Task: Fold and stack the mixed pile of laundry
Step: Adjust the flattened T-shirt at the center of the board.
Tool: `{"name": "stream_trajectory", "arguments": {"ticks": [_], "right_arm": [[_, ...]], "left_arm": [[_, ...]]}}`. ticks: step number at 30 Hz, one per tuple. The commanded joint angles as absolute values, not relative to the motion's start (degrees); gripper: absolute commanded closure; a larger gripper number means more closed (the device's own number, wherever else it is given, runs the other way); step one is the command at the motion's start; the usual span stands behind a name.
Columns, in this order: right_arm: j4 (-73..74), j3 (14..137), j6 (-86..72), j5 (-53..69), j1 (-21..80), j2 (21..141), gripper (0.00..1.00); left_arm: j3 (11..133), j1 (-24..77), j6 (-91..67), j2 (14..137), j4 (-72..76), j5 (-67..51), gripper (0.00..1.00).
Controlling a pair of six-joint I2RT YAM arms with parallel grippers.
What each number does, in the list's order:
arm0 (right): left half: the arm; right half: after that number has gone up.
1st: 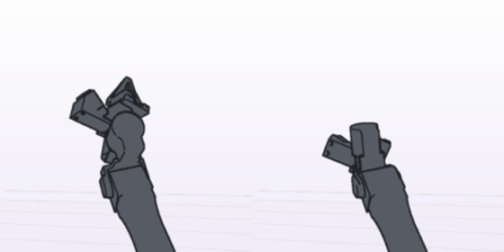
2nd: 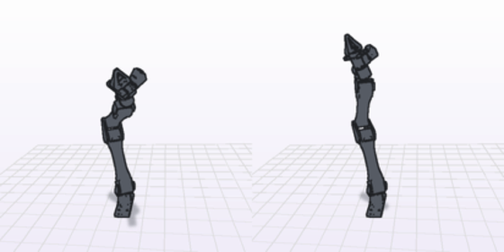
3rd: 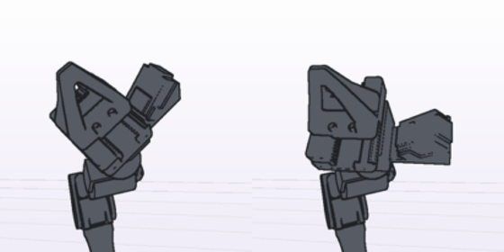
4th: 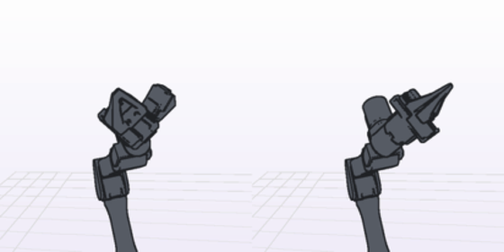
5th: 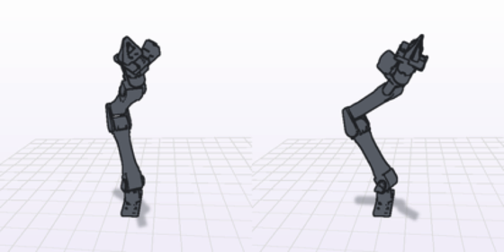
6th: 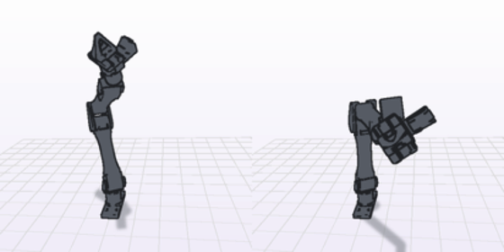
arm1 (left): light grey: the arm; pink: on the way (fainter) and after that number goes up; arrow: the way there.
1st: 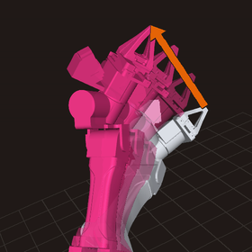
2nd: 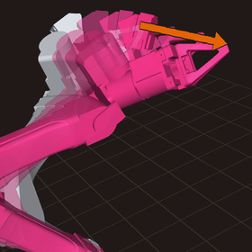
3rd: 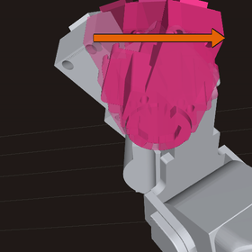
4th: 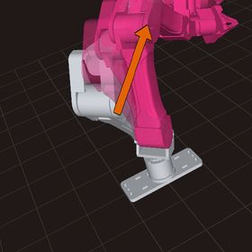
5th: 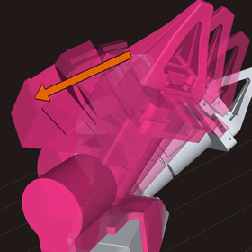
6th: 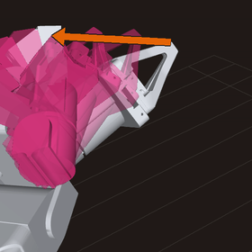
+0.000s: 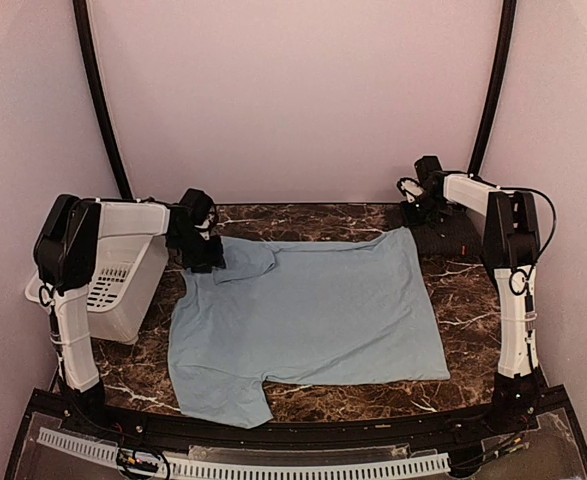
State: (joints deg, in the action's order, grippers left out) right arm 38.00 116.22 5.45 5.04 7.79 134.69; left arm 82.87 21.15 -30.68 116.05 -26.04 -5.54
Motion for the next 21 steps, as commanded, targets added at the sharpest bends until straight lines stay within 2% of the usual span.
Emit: {"name": "stream_trajectory", "arguments": {"ticks": [1, 13, 21], "right_arm": [[37.29, 115.77, 5.44, 4.39, 7.45, 131.67, 1.00], [37.19, 115.49, 5.53, 4.01, 7.36, 131.57, 1.00], [37.18, 115.22, 5.54, 4.04, 7.38, 131.39, 1.00]], "left_arm": [[81.45, 22.50, -31.84, 114.24, -25.61, -5.57, 0.62], [82.10, 22.54, -32.67, 114.96, -26.90, 0.10, 0.66], [93.29, 19.90, -29.31, 119.98, -29.32, 0.23, 0.68]]}}
